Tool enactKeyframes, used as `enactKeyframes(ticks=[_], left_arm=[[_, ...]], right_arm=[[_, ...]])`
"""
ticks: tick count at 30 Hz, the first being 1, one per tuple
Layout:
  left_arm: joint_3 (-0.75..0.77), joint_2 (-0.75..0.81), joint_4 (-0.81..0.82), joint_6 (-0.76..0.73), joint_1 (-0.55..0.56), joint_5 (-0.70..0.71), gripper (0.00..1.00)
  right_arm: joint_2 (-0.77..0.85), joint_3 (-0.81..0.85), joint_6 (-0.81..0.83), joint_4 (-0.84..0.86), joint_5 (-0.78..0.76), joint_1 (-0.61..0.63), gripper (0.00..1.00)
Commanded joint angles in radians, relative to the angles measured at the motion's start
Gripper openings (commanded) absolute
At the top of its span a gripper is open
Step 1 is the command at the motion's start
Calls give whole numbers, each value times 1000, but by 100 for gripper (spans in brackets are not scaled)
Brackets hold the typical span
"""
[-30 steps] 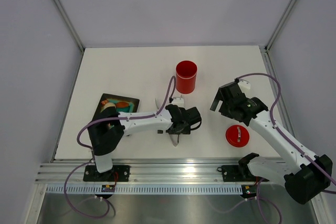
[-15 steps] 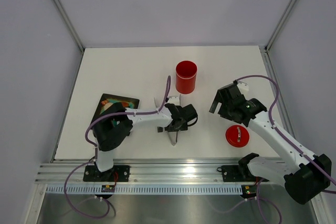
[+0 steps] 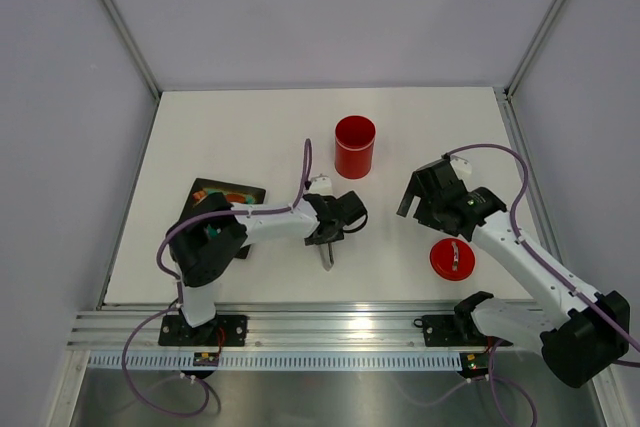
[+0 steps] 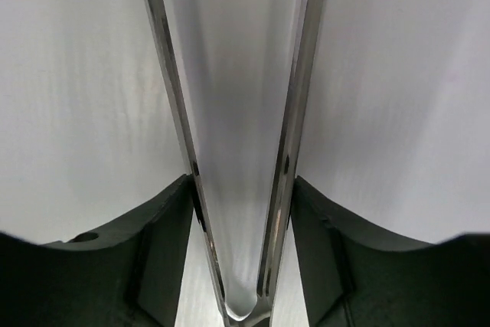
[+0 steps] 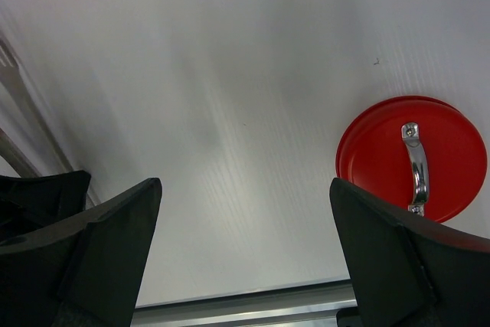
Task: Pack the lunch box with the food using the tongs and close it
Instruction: Pick up the clamp at the center of the board.
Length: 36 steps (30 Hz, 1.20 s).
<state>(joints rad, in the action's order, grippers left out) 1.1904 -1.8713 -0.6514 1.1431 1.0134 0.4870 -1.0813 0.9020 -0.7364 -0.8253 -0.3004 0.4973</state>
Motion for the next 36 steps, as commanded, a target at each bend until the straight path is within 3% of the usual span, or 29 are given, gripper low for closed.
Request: enactKeyframes(ticks=[1,4,9,15,21,31,36], left_arm=[[-69,7,10,24,-27,28,48],[-66,41,-57,47,-29,68,31],[-77,174,-198,58,-29,146,13],[-81,378,-269,-109,-33,168,12],[-75,578,-364,-341,-134,52,12],[-51,733,-631,-339,-199,-90,16],[-54,820,-752,-300,-199,-143,24]], right_arm=[[-9,0,3,29,14,-3,99],[-20,6,5,34,23,-3,99],[-22,24,17,29,21,-3,99],[-32,49,25,29,24,-3,100],[-22,51,26,45,40,-2,99],[11,51,29,40,43,-2,99],[17,32,25,55,60,-3,99]])
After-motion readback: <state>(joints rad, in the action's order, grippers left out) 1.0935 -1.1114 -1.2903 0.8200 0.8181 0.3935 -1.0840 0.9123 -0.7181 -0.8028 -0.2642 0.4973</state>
